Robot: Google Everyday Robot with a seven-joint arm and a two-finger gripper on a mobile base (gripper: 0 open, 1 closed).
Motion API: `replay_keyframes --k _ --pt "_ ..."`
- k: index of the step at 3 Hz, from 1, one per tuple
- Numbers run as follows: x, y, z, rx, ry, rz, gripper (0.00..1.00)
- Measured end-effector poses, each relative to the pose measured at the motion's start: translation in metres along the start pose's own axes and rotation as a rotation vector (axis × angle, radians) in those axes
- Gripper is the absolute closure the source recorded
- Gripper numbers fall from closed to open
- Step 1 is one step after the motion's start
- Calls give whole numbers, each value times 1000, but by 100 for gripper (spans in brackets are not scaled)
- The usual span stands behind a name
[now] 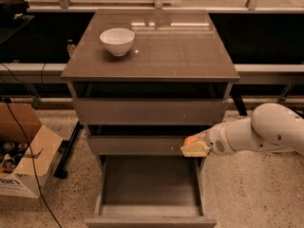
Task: Place orange into bottom drawer
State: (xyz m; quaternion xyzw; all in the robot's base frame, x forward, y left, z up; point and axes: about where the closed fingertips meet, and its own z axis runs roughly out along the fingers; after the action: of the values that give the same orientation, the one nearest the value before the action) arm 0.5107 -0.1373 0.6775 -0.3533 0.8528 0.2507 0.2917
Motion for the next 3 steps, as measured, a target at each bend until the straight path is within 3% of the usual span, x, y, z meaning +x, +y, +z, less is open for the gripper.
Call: replay_keyframes --k 1,2,3 --pt "25 -7 43 -30 32 11 100" --pt "64 -18 93 -73 29 69 100" --pt "110 -40 147 -114 -10 172 100"
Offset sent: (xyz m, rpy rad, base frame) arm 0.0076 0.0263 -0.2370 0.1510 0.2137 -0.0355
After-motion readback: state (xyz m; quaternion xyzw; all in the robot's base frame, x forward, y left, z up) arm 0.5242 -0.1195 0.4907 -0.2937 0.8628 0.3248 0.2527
